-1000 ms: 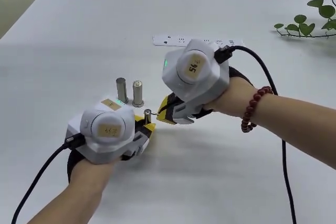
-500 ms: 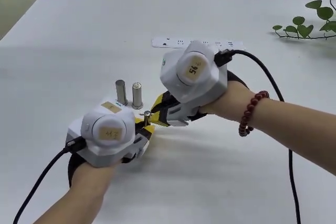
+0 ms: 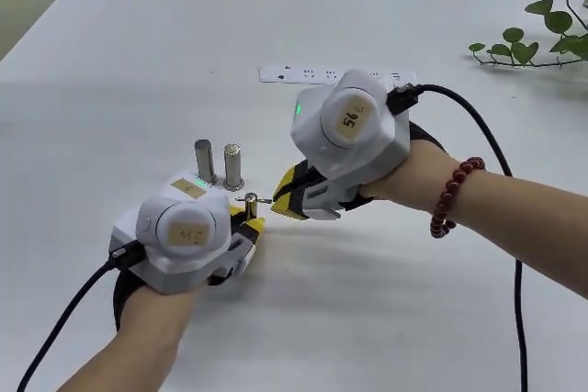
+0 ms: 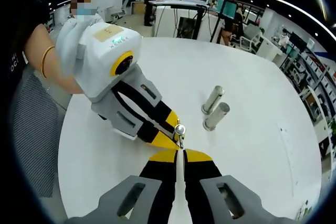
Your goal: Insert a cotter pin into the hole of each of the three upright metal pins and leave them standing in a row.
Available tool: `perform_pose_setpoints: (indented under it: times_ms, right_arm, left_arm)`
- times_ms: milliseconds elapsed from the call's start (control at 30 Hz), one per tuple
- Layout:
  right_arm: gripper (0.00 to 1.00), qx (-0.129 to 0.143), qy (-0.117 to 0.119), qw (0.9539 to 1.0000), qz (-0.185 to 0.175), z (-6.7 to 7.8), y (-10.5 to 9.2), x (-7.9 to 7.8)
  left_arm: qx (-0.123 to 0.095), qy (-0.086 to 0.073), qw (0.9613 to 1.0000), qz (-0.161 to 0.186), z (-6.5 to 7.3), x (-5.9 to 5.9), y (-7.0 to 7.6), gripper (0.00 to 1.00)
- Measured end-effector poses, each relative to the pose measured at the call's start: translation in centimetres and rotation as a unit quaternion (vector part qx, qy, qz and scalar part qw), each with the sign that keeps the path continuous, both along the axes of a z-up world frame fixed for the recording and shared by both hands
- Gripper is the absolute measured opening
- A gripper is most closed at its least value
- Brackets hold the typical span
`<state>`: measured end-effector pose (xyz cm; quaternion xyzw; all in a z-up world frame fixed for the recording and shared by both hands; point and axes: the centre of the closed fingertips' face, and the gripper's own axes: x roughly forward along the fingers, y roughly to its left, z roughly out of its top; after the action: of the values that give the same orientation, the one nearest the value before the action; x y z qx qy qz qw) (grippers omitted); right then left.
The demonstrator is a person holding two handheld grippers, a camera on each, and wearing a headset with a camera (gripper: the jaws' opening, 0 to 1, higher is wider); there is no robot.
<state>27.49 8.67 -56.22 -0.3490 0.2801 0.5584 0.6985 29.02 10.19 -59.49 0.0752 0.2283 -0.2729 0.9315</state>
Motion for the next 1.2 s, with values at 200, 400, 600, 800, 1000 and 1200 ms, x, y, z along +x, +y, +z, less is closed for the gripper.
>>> perform_pose_setpoints:
  times_ms: [200,400,600,800,1000,1200]
  right_arm:
    - [0.0,0.009,0.008,0.9999,-0.007,0.03,0.4,0.09]
    - [0.0,0.013,0.011,0.9998,-0.011,0.11,0.65,0.03]
    - [0.0,0.019,0.012,0.9996,-0.015,0.15,0.91,-0.06]
    - [0.0,0.034,0.021,0.9988,-0.027,0.09,0.89,0.0]
    - [0.0,0.037,0.023,0.9986,-0.03,0.03,0.84,0.12]
    - [0.0,0.039,0.022,0.9985,-0.031,0.11,0.96,0.28]
  left_arm:
    - [0.0,0.0,1.0,0.004,-0.01,0.01,0.01,0.06]
    - [-0.003,0.001,1.0,0.01,-0.02,0.03,0.02,0.06]
    - [-0.003,0.0,0.9999,0.012,-0.02,0.03,0.01,0.06]
    - [-0.006,-0.001,0.9998,0.017,-0.04,0.08,0.01,0.06]
    - [-0.006,-0.001,0.9998,0.019,-0.05,0.1,0.03,0.06]
    - [-0.008,-0.001,0.9997,0.023,-0.05,0.09,0.06,0.06]
